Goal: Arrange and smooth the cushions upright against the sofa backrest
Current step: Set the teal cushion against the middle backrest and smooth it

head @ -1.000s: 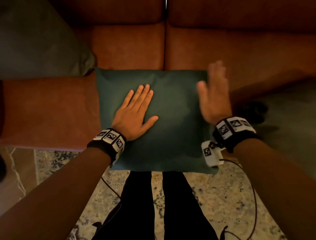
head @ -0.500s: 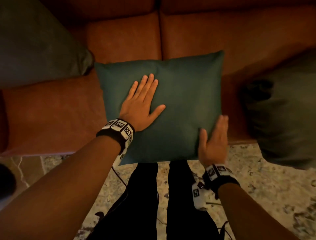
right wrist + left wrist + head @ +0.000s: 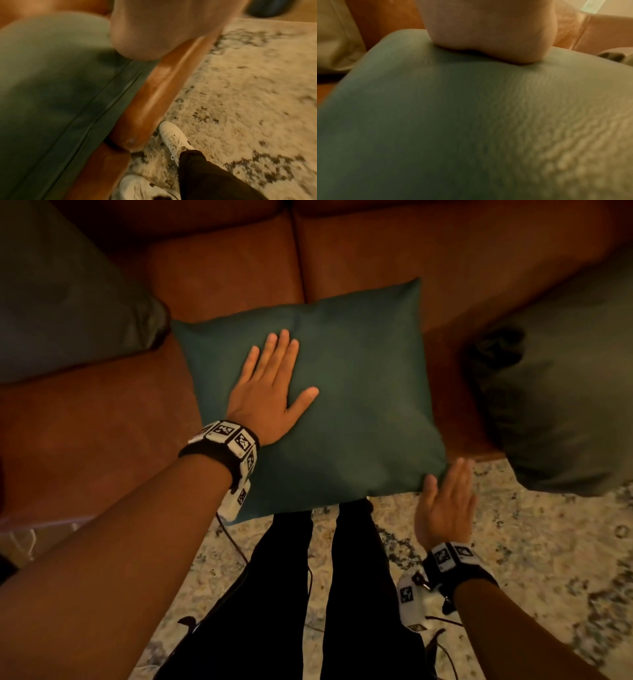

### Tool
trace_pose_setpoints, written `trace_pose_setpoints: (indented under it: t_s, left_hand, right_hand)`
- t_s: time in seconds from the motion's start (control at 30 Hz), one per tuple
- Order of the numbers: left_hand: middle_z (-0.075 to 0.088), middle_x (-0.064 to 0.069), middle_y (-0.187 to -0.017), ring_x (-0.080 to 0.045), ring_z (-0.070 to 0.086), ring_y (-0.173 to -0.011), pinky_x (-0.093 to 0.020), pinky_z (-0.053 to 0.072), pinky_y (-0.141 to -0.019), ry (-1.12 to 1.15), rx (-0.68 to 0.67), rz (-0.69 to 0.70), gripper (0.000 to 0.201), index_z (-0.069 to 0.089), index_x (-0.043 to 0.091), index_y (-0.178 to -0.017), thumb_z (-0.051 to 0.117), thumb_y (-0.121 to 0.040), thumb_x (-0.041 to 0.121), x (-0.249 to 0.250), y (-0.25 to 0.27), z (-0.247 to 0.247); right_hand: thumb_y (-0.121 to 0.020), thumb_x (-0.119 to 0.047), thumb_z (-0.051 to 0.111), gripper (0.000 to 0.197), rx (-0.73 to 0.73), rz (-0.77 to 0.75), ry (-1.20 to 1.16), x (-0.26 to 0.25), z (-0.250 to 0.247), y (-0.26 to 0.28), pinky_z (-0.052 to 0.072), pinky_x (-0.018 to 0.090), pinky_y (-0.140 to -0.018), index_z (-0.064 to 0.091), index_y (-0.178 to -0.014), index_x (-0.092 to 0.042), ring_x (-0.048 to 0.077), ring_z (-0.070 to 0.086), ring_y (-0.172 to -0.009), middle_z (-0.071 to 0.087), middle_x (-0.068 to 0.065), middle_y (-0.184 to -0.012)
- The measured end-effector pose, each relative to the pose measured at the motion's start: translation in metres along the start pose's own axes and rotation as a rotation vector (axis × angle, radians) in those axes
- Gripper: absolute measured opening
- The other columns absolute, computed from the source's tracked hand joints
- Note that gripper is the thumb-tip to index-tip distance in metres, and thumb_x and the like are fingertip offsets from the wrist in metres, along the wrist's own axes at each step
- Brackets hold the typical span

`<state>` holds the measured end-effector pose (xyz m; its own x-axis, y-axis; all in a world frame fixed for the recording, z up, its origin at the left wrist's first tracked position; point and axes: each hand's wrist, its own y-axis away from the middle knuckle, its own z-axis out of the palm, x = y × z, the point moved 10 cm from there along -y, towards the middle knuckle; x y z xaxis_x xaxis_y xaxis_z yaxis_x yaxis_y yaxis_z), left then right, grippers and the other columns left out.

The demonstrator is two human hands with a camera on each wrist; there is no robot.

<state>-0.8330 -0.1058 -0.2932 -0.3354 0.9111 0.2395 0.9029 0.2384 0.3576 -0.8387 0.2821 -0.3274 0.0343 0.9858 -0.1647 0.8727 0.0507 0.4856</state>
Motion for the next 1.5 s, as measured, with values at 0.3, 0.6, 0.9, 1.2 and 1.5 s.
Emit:
trace_pose_setpoints:
  t_s: [0.3,0.6,0.9,1.2,1.5]
  left_hand:
    - [0.004,-0.004,-0.174,-0.019,-0.001,-0.161,-0.036,-0.003,-0.13,0.105,-0.023,0.07,0.076,0.012,0.017,-0.166,0.025,-0.106,0.062,-0.004,0.007,-0.016]
    - [-0.006,-0.012,-0.173,-0.029,-0.003,-0.16,-0.047,0.006,-0.13,0.254,0.105,-0.492,0.082,0.003,0.011,-0.165,0.027,-0.105,0.06,-0.121,0.062,-0.019]
    - [0.006,-0.014,-0.173,-0.032,0.01,-0.16,-0.049,0.018,-0.128,0.505,0.121,-0.51,0.09,0.0,0.016,-0.166,0.032,-0.1,0.068,-0.045,0.18,0.083]
    - [0.018,-0.004,-0.171,-0.022,0.016,-0.159,-0.043,0.018,-0.129,0.686,0.412,-0.812,0.062,0.028,0.014,-0.161,0.027,-0.109,0.049,-0.061,0.216,0.057]
    - [0.057,-0.009,-0.148,-0.03,0.07,-0.11,-0.046,0.059,-0.085,0.714,-0.108,-0.805,0.096,-0.007,0.032,-0.164,0.021,-0.089,0.084,-0.034,0.268,0.137]
  right_hand:
    - [-0.107,-0.039,0.034,0.063,0.136,-0.591,-0.016,-0.148,-0.07,0.0,0.007,0.047,-0.13,0.024,-0.163,-0.013,0.028,0.014,-0.159,0.012,0.012,-0.172]
    - [-0.107,-0.054,0.028,0.066,0.109,-0.967,0.253,-0.304,-0.035,-0.011,0.004,0.057,-0.128,0.019,-0.165,-0.024,0.032,0.008,-0.16,0.009,0.01,-0.173]
    - [-0.106,-0.061,0.028,0.067,0.114,-0.979,0.315,-0.301,-0.013,-0.025,0.005,0.056,-0.128,0.019,-0.165,-0.031,0.028,0.009,-0.16,0.01,0.003,-0.174]
    - [-0.106,-0.061,0.02,0.069,0.076,-0.947,0.352,-0.301,-0.006,-0.029,0.003,0.058,-0.127,0.009,-0.166,-0.029,0.029,0.002,-0.161,0.002,0.006,-0.174]
    - [-0.105,-0.062,0.024,0.069,0.047,-0.957,0.343,-0.298,-0.006,-0.03,0.002,0.057,-0.128,0.011,-0.166,-0.031,0.029,0.004,-0.161,0.004,0.004,-0.174]
